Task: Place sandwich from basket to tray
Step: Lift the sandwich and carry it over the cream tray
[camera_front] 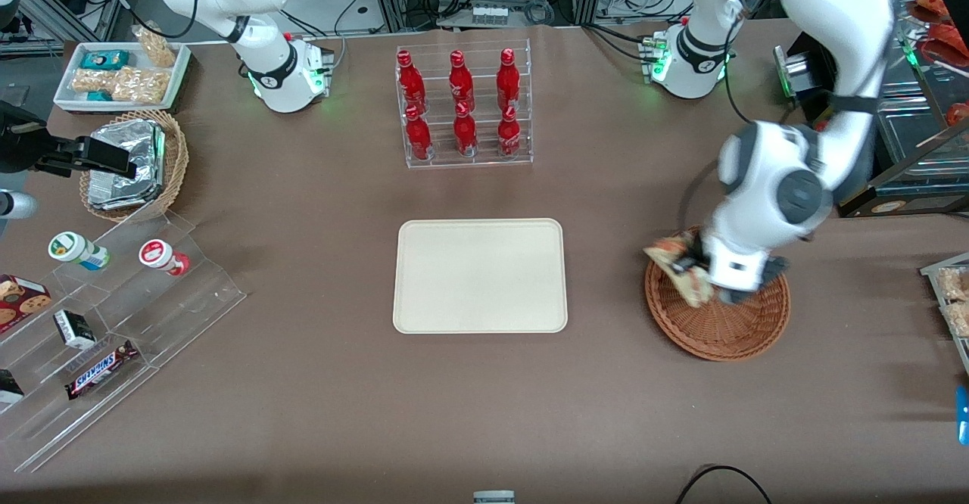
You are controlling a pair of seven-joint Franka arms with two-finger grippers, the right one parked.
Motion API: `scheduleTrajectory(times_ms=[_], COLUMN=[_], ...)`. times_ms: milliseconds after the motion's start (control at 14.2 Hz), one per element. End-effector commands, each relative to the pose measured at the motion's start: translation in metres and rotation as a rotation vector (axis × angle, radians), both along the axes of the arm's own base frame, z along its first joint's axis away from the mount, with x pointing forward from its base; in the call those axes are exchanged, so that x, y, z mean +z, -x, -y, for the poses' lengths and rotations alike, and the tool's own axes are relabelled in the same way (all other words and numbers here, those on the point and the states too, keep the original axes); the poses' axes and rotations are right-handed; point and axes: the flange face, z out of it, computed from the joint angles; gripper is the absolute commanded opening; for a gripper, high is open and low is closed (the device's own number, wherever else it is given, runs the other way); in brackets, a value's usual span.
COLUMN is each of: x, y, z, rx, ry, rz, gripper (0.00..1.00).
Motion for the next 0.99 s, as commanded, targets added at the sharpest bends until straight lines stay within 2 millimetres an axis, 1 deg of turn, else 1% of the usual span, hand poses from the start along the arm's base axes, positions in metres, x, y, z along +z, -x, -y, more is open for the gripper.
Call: scheduleTrajectory(times_ms=[0, 70, 141, 211, 352, 493, 563, 634, 704, 775, 845, 915], x=[-0.004, -0.014, -0.022, -0.026, -0.038, -0.06, -0.073, -0.086, -0.092, -0.097, -0.101, -0.101], y=[0.022, 0.031, 0.039, 0.044, 0.043, 0.053, 0.057, 0.057, 0.062, 0.061, 0.058, 0.06], z=[0.096, 0.132, 0.163, 0.192, 0.239, 0.28, 0.291, 0.296, 0.307, 0.315, 0.318, 0.322], rx=[-0.17, -0.222, -0.266, -0.29, -0.313, -0.36, -0.379, -0.397, -0.42, -0.424, -0.427, -0.431], ry=[-0.022, -0.019, -0.014, -0.005, 0.013, 0.018, 0.012, -0.001, -0.01, -0.006, -0.005, -0.004], rz=[0.016, 0.008, 0.006, 0.013, 0.025, 0.013, 0.005, 0.006, 0.013, 0.016, 0.019, 0.02], gripper=[0.08, 0.08, 0.08, 0.08, 0.09, 0.11, 0.11, 0.11, 0.12, 0.14, 0.16, 0.17])
